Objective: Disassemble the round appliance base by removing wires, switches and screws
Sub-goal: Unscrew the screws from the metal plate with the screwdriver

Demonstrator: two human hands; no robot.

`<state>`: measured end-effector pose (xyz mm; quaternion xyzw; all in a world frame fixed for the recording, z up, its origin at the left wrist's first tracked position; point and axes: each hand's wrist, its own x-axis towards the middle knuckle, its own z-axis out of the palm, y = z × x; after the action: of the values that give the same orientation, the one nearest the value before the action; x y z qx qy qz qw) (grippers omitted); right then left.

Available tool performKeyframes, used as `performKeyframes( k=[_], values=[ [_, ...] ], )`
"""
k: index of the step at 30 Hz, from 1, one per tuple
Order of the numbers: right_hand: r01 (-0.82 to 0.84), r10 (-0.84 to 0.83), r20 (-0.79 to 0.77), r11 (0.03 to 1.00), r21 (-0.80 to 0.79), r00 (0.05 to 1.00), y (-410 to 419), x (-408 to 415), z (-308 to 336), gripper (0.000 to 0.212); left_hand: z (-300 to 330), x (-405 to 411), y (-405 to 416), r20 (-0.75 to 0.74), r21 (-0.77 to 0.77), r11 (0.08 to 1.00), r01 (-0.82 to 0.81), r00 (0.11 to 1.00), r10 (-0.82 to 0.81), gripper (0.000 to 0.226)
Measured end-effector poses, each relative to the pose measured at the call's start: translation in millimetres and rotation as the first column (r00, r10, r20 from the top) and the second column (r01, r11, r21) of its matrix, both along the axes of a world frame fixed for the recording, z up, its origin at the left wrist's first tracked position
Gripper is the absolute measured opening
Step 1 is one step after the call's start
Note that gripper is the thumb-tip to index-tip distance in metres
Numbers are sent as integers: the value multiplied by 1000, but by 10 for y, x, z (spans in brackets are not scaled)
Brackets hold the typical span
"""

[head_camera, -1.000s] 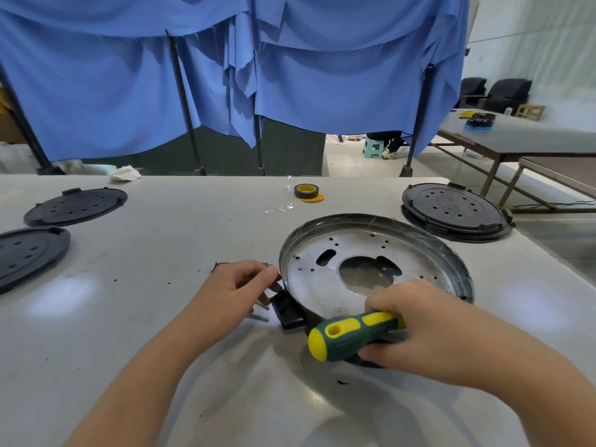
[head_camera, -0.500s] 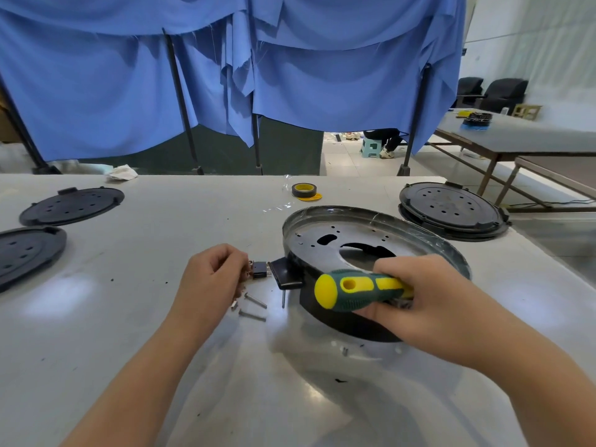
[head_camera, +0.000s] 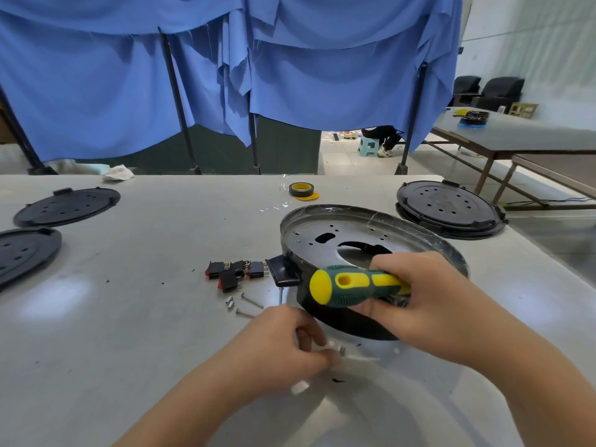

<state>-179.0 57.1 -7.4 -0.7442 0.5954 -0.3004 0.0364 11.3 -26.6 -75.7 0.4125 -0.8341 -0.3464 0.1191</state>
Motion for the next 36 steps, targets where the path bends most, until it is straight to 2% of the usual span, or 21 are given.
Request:
performKeyframes(
  k=[2,6,10,15,20,24,28,32,36],
  values=[
    [2,-2,11,1000,-1,1000,-1,-12,1,36,-40,-67,47,-43,-40,999,-24,999,23,30],
    [7,-7,14,1000,-11,1000,-4,-23,-1,35,-110,-164,137,-129,-75,995,-66,990,56,27],
    [13,-13,6,1000,-9,1000,-9,-22,-7,36,-163,-222,195,-94,-218,975,-47,995,27,17],
    [10,-10,11,1000,-6,1000,-3,-26,-4,35,-117,-154,136,-91,-350,937,-5,995,-29,19],
    [16,-16,10,1000,-5,1000,6,-25,-1,36,-5,39,-30,-20,-448,890,87,994,-107,18],
    [17,-17,-2,1000,15,1000,2,-11,-2,37,-13,125,-167,-98,-485,875,-18,995,-34,14],
    [16,-15,-12,1000,20,1000,4,-1,4,38,-58,121,-237,-89,-549,835,-41,996,-10,9],
    [16,-16,-8,999,47,1000,5,12,5,40,-71,114,-325,-72,-582,812,-49,997,8,23],
    [20,-19,-16,998,54,1000,6,17,11,40,-120,124,-380,-74,-555,832,-23,997,-22,14]
  ],
)
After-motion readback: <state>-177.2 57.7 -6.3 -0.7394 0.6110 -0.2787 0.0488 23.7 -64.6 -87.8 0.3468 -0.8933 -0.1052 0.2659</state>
